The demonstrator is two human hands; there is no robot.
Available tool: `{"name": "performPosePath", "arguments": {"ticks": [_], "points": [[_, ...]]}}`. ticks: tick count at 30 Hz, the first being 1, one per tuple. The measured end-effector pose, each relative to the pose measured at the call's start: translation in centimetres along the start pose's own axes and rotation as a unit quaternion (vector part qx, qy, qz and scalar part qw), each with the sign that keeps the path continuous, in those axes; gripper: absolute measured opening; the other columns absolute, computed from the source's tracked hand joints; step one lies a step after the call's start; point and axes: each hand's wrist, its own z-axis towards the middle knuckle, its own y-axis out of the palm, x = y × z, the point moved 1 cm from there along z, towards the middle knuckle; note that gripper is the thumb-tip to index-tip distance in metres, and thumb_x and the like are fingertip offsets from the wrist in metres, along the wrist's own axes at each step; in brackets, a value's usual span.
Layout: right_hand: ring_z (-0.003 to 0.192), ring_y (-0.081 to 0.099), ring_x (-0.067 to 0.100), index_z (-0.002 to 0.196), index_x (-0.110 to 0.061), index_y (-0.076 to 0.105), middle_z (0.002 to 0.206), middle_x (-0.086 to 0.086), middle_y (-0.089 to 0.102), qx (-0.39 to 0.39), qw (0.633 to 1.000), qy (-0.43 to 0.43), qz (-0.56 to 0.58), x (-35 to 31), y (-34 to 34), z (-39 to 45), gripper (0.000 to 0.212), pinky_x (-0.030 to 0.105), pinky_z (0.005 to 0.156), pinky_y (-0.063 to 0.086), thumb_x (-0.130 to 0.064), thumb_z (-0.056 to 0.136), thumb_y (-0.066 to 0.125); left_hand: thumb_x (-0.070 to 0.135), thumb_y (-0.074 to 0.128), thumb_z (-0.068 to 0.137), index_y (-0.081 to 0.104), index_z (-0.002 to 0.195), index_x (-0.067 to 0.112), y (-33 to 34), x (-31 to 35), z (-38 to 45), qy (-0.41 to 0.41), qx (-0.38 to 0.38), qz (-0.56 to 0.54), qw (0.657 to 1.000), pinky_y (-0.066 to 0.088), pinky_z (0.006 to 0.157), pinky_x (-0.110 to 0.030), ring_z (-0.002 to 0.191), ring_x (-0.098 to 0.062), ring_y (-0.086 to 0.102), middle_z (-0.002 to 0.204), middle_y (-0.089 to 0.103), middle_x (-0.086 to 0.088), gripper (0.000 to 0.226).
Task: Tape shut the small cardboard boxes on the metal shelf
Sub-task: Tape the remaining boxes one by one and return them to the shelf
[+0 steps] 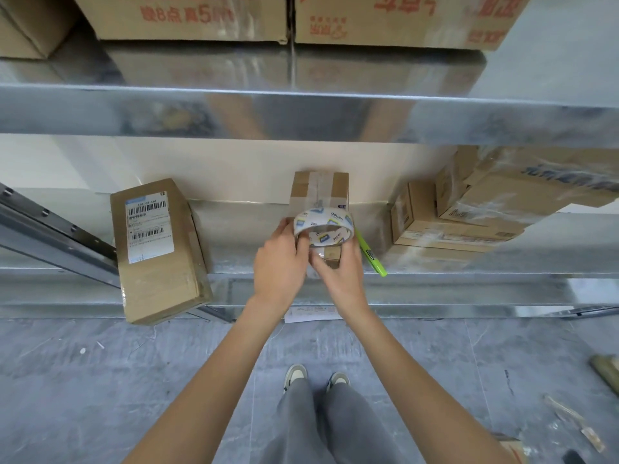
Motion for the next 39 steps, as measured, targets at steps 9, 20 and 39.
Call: {"name": "performPosePath", "arguments": {"ticks": [9,20,39], "points": [[0.145,0.026,0.016,0.151,-0.022,0.029,0.16,-0.005,0.023,-0.001,0.956,-0.071,-0.286,1.3,-2.9,0.0,0.094,0.045,0.114,0.027,-0.082,0.079,0.029,0.012,0.038,0.101,0.051,0.11,0.001,-0.5,0.8,1.0,0.035,-0.014,0.033,0.999,0.047,0.066,-0.045,0.084,-0.046,0.062,0.093,0.066,-0.024,0.019],[0.148,0.018,0.013,0.154,-0.028,0.016,0.162,-0.008,0.013,-0.024,0.949,-0.061,-0.308,1.3,-3.0,0.2,0.092,0.044,0.118,0.021,-0.08,0.081,0.036,-0.003,0.038,0.096,0.049,0.109,-0.006,-4.0,-5.0,4.4,0.026,-0.01,0.108,0.994,0.044,0.067,-0.052,0.082,-0.045,0.057,0.093,0.062,-0.027,0.018],[0.15,-0.003,0.02,0.154,-0.006,0.008,0.163,0.009,0.005,-0.079,0.861,-0.127,-0.485,-2.5,2.3,0.0,0.091,0.057,0.115,-0.013,-0.07,0.091,0.024,0.0,0.036,0.097,0.051,0.111,-0.001,-0.6,-8.1,4.3,-0.125,-0.031,-0.002,0.992,0.055,0.077,-0.05,0.088,-0.04,0.064,0.102,0.067,-0.024,0.021]]}}
